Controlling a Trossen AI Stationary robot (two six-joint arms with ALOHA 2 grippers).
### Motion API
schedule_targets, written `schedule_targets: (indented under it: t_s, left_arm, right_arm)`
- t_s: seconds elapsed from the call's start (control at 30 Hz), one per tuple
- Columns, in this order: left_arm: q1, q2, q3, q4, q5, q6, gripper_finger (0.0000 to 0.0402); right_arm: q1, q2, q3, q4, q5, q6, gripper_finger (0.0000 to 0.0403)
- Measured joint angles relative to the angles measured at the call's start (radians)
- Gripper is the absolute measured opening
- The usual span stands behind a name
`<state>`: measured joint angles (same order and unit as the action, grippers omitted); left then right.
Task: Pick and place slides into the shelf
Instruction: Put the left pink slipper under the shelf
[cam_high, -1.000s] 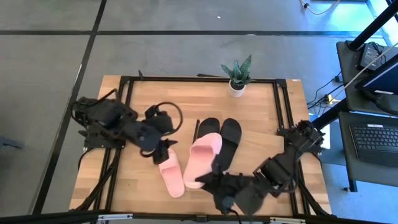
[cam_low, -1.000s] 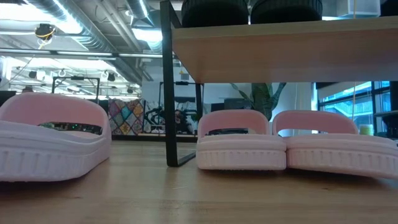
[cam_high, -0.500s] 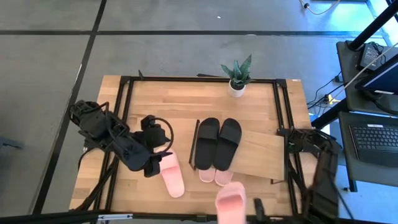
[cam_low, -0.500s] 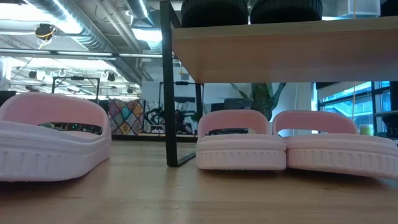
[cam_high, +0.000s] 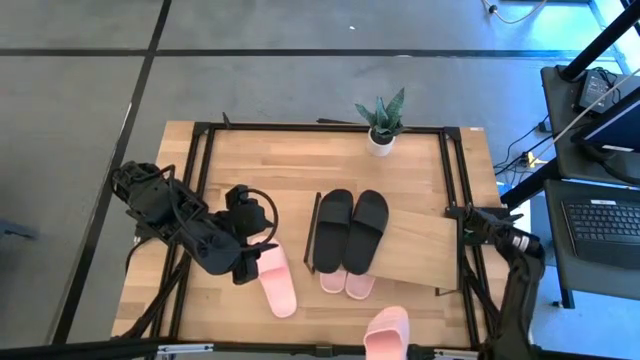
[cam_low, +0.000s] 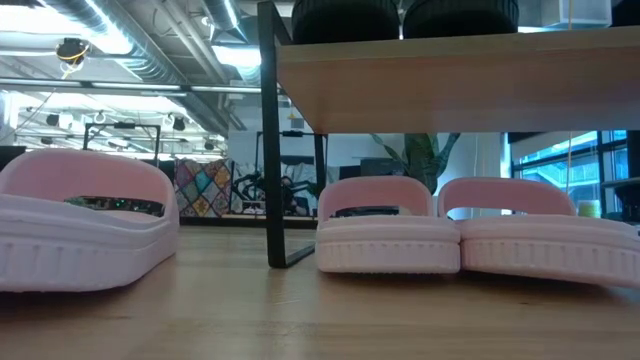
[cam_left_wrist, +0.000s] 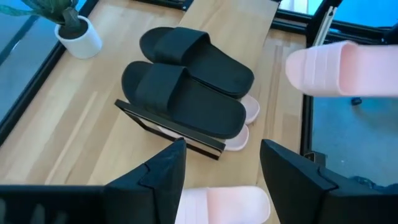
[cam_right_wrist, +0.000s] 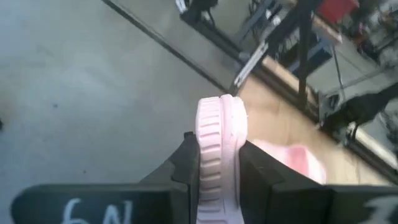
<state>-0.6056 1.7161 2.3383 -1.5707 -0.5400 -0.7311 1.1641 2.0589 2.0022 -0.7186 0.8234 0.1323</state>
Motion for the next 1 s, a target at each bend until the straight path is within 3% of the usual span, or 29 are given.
schedule_targets:
  t_s: [0.2, 0.67, 1.0]
  left_arm:
    - [0.0, 0.0, 0.0, 0.0, 0.002, 0.0, 0.0196]
    - [-0.055, 0.0, 0.0, 0.0, 0.009, 0.0, 0.0195]
    - [-0.085, 0.0, 0.0, 0.0, 0.008, -0.001, 0.0195]
  right_arm:
    - [-0.005, 0.086, -0.013, -0.056, 0.006, 0.101, 0.0077]
    - [-0.01, 0.279, -0.013, -0.114, 0.036, 0.016, 0.0077]
    - [-0.008, 0.332, -0.013, -0.231, -0.098, 0.015, 0.0081]
